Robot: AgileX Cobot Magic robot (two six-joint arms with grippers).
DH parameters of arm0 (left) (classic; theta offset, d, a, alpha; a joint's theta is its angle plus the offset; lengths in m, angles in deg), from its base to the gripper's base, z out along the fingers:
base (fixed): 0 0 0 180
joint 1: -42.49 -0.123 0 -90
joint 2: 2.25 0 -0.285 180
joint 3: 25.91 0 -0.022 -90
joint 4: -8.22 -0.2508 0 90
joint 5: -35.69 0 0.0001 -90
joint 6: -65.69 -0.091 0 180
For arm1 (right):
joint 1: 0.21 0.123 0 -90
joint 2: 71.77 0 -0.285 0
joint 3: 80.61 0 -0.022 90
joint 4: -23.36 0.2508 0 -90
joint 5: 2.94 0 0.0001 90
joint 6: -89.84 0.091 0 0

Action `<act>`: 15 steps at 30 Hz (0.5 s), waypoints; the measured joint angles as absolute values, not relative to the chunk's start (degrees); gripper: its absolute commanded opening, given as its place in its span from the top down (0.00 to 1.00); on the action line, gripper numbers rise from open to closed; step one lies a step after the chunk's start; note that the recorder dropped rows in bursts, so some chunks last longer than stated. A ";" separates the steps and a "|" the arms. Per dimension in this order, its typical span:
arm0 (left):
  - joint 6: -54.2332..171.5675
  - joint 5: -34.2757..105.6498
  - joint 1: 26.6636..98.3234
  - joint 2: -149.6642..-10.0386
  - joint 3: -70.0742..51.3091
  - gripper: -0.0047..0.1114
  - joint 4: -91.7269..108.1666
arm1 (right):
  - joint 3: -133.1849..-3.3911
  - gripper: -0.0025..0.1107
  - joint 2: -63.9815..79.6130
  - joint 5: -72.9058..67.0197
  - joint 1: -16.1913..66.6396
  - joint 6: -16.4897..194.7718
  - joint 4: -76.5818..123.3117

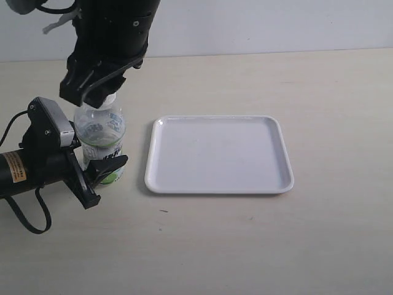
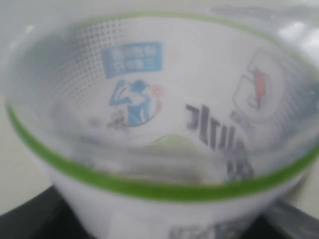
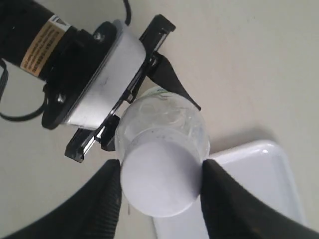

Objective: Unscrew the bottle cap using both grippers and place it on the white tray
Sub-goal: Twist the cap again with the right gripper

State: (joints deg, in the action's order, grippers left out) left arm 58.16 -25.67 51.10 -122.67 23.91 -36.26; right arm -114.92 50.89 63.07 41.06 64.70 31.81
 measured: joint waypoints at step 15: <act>58.16 -25.67 51.10 -122.67 23.91 0.96 -36.36 | -114.92 0.98 50.78 62.74 41.06 27.73 32.28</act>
